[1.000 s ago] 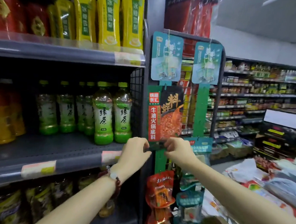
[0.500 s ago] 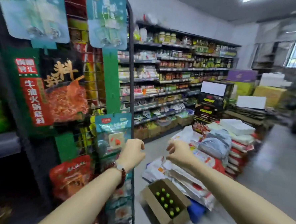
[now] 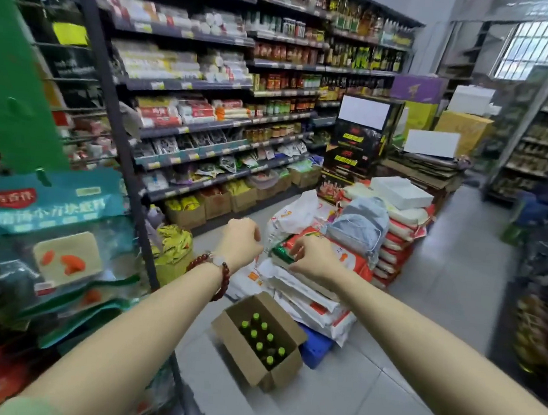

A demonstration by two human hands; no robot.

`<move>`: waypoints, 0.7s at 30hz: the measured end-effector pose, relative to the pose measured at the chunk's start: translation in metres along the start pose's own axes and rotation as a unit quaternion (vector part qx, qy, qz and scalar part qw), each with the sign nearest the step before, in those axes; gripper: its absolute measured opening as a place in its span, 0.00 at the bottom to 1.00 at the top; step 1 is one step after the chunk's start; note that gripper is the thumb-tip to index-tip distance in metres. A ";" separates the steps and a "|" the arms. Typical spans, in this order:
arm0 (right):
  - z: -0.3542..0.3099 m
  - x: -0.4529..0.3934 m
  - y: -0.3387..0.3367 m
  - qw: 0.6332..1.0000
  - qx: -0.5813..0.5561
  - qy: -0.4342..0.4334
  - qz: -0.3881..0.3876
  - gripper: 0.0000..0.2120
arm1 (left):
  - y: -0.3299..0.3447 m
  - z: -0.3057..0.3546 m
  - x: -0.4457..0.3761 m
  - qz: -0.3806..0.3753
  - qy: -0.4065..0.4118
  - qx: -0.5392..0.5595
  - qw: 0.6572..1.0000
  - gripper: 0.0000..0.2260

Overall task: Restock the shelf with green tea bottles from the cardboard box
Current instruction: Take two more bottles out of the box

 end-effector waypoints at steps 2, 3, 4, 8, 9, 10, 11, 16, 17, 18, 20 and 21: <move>0.002 -0.032 0.002 1.000 -0.001 0.007 -0.005 0.10 | 0.015 -0.012 -0.031 -0.002 -0.006 0.010 1.000 0.07; 0.002 -0.047 0.004 1.000 -0.002 0.011 -0.009 0.11 | 0.022 -0.019 -0.046 -0.003 -0.011 0.013 1.000 0.07; 0.004 -0.062 0.005 1.000 -0.004 0.016 -0.013 0.11 | 0.030 -0.026 -0.060 -0.007 -0.017 0.014 1.000 0.07; 0.013 -0.125 0.011 0.999 -0.024 0.035 -0.016 0.13 | 0.059 -0.058 -0.110 -0.017 -0.055 0.038 0.998 0.08; 0.017 -0.140 0.013 0.999 -0.024 0.041 -0.016 0.14 | 0.067 -0.067 -0.120 -0.021 -0.070 0.049 0.996 0.08; 0.021 -0.155 0.016 0.999 -0.022 0.044 -0.016 0.14 | 0.075 -0.074 -0.130 -0.027 -0.083 0.057 0.995 0.07; 0.025 -0.169 0.020 0.998 -0.019 0.048 -0.020 0.13 | 0.085 -0.083 -0.139 -0.033 -0.096 0.062 0.993 0.06; 0.044 -0.256 0.050 0.996 -0.007 0.047 -0.070 0.12 | 0.134 -0.128 -0.185 -0.038 -0.159 0.083 0.983 0.06; 0.046 -0.275 0.057 0.996 -0.006 0.045 -0.079 0.13 | 0.144 -0.139 -0.193 -0.037 -0.172 0.082 0.981 0.06; 0.048 -0.292 0.065 0.995 -0.006 0.040 -0.091 0.13 | 0.154 -0.149 -0.199 -0.037 -0.187 0.082 0.978 0.06; 0.051 -0.324 0.087 0.992 0.005 0.022 -0.122 0.11 | 0.176 -0.172 -0.210 -0.033 -0.220 0.085 0.971 0.06; 0.054 -0.338 0.099 0.990 0.014 0.015 -0.138 0.11 | 0.189 -0.184 -0.215 -0.032 -0.232 0.084 0.968 0.06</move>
Point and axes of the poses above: each hand's wrist, its own x-axis away from the middle knuckle, its own y-axis out of the palm, z = x × y, the point moved 8 cm from there along -x, towards the middle knuckle, and after that the axes turned 15 degrees about y, right-handed, at the moved point
